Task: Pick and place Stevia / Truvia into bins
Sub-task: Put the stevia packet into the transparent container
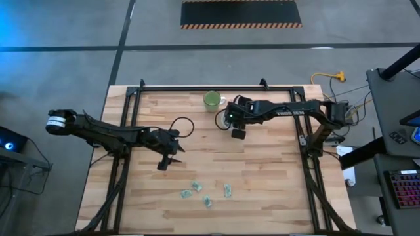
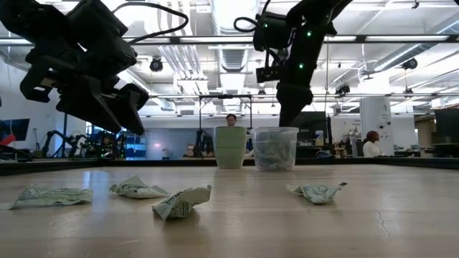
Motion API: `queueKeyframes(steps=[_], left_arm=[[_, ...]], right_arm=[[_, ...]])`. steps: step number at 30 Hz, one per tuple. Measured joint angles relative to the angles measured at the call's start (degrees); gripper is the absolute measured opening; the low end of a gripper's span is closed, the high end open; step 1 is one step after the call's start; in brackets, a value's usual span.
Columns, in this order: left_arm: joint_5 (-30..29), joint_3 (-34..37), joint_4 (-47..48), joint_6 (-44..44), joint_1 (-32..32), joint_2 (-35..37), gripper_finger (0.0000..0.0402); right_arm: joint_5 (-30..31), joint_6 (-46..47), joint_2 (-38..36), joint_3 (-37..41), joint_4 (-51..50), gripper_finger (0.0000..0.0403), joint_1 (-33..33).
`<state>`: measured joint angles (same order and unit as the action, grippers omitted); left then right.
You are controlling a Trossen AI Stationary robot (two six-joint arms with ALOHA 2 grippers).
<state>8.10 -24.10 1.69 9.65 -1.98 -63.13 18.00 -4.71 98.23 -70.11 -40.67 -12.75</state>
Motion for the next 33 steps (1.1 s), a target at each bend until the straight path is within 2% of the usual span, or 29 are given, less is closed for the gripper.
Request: queueKeyframes(steps=[5,10,13,20,26,33], left_arm=[[0.0,0.0,0.0,0.0,0.0,0.0,0.0215],[0.0,0.0,-0.2,0.0,0.0,0.0,0.0215],[0.0,0.1,-0.3,0.0,0.0,0.0,0.0215],[0.0,0.1,-0.4,-0.2,0.0,0.0,0.0215],[0.0,0.1,-0.4,-0.3,0.0,0.0,0.0215],[0.0,0.1,-0.4,-0.3,0.0,0.0,0.0215]], right_arm=[[0.1,-0.2,-1.7,0.0,1.5,0.0118,0.7],[3.1,-0.4,-2.3,0.1,7.5,0.0104,0.6],[2.8,-2.6,-1.0,0.8,11.0,0.0094,0.6],[2.5,-5.2,2.0,1.6,10.8,0.0067,0.5],[-3.8,-4.1,2.1,2.3,11.0,0.0048,-0.3],[-5.6,-3.0,2.1,3.5,11.2,0.0028,-1.2]])
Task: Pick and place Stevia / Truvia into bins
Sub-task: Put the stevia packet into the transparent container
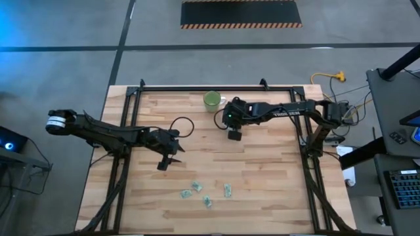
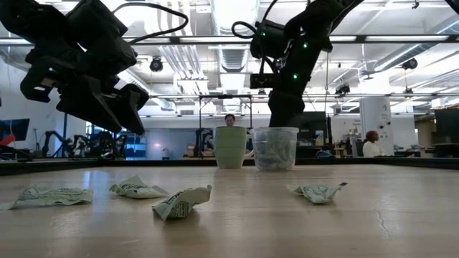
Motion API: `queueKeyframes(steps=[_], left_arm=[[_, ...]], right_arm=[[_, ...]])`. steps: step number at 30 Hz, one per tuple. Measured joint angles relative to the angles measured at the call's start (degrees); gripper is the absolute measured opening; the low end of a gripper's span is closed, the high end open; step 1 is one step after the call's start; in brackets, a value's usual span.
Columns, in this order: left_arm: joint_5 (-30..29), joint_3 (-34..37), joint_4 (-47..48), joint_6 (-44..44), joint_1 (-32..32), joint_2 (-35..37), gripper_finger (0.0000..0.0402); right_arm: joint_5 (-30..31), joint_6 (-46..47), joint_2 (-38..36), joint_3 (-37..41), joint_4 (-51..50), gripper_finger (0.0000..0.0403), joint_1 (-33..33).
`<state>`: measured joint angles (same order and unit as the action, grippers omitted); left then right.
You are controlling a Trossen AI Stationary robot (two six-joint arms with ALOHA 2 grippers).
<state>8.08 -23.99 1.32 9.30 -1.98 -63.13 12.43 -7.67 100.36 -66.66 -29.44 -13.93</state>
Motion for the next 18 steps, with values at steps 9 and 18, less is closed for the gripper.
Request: queueKeyframes(steps=[9,18], left_arm=[[0.0,0.0,0.0,0.0,0.0,0.0,0.0215],[0.0,0.1,0.0,0.0,0.0,0.0,0.0215]], right_arm=[[-4.8,0.2,0.0,1.3,1.0,0.0009,-2.0],[-9.5,0.2,0.0,3.1,2.2,0.0008,-3.9]])
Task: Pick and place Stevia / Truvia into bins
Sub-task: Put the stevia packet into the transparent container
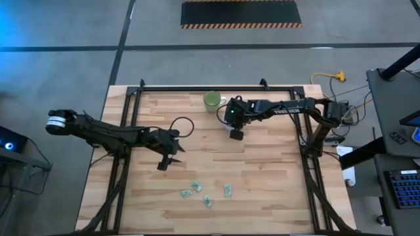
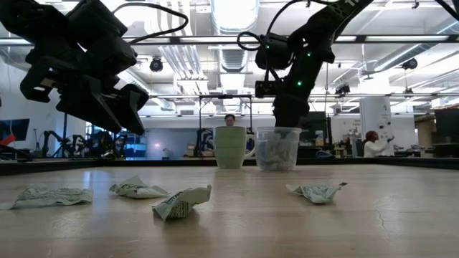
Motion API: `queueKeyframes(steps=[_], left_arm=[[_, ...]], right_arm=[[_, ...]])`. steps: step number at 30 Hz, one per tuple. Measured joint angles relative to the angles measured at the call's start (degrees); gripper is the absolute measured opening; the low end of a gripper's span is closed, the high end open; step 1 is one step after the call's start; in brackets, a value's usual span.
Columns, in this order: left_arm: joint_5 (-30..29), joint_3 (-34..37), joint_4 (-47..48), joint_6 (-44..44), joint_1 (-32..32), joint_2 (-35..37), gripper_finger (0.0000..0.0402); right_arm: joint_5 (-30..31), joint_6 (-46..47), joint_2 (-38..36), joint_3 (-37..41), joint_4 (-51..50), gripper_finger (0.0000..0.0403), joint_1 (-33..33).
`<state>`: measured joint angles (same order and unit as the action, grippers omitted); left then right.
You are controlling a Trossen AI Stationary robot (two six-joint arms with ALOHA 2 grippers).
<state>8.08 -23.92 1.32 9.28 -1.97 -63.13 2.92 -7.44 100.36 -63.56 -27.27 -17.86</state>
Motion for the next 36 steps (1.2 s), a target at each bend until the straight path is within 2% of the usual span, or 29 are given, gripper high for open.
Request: queueKeyframes(steps=[23,30,36], left_arm=[[0.0,0.0,0.0,0.0,0.0,0.0,0.0215],[0.0,0.1,0.0,0.0,0.0,0.0,0.0215],[0.3,0.9,-2.0,-0.2,0.0,0.0,0.0215]], right_arm=[[0.3,0.0,-1.7,-2.5,-0.1,0.0008,0.1],[7.2,2.5,-5.5,-2.5,-3.8,0.0008,2.9],[7.8,3.3,-9.3,-2.5,-5.3,0.0008,7.6]])
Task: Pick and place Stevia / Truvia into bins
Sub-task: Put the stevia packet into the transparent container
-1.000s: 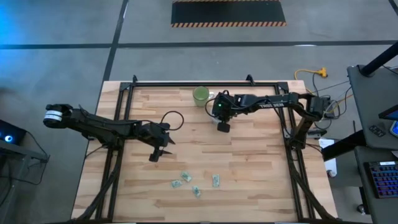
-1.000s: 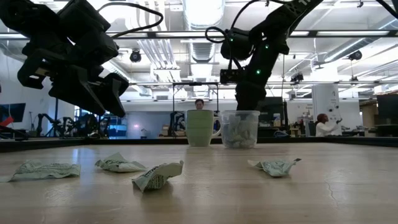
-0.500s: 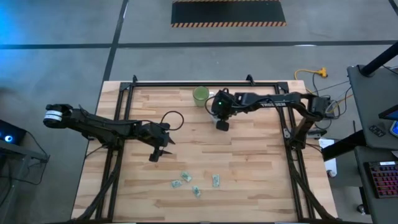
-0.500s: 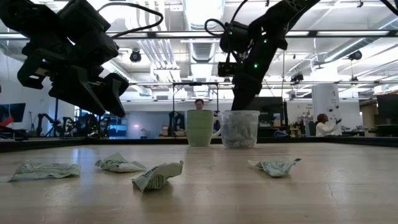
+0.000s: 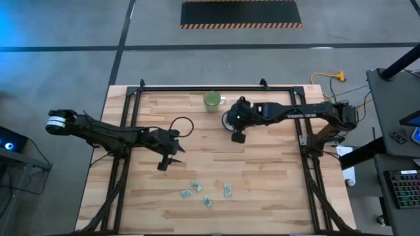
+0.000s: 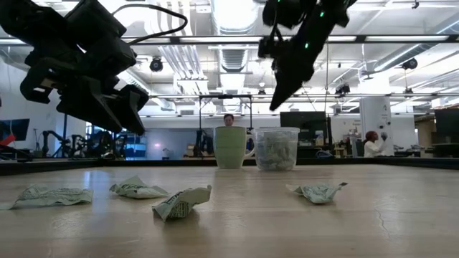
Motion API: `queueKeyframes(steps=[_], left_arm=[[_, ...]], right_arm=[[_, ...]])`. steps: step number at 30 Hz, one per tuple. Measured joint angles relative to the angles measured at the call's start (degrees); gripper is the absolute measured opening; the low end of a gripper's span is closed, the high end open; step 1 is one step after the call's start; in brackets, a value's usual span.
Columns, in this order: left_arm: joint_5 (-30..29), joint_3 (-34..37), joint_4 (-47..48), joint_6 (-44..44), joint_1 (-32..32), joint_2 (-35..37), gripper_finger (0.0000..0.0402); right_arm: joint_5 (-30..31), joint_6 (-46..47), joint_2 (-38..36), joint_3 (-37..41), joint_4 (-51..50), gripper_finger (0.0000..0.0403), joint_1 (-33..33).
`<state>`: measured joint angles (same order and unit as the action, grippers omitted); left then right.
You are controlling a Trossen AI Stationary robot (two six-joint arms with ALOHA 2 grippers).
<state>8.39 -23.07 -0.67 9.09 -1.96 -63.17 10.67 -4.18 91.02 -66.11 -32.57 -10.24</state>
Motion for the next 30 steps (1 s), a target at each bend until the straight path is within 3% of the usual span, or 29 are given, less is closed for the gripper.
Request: queueKeyframes(steps=[9,16,21,26,30], left_arm=[[6.4,0.1,-9.3,-1.5,-2.6,-7.3,0.0215],[6.6,-0.7,-15.4,-1.3,-6.4,-15.5,0.0215],[7.0,-1.9,-21.6,-0.9,-7.8,-20.1,0.0215],[12.3,-2.8,-27.1,-0.8,-8.4,-24.2,0.0215],[13.3,-3.2,-28.9,-0.9,-8.7,-26.7,0.0215]], right_arm=[[-0.2,-0.3,-1.8,0.1,0.0,0.0009,9.6],[-0.2,-0.3,-1.3,1.5,0.8,0.0009,18.4],[-0.1,-0.3,-1.3,4.2,5.9,0.0009,24.1],[-0.2,2.1,-1.3,7.9,11.2,0.0009,28.8],[-0.1,5.9,-1.3,12.2,14.9,0.0009,32.4]])
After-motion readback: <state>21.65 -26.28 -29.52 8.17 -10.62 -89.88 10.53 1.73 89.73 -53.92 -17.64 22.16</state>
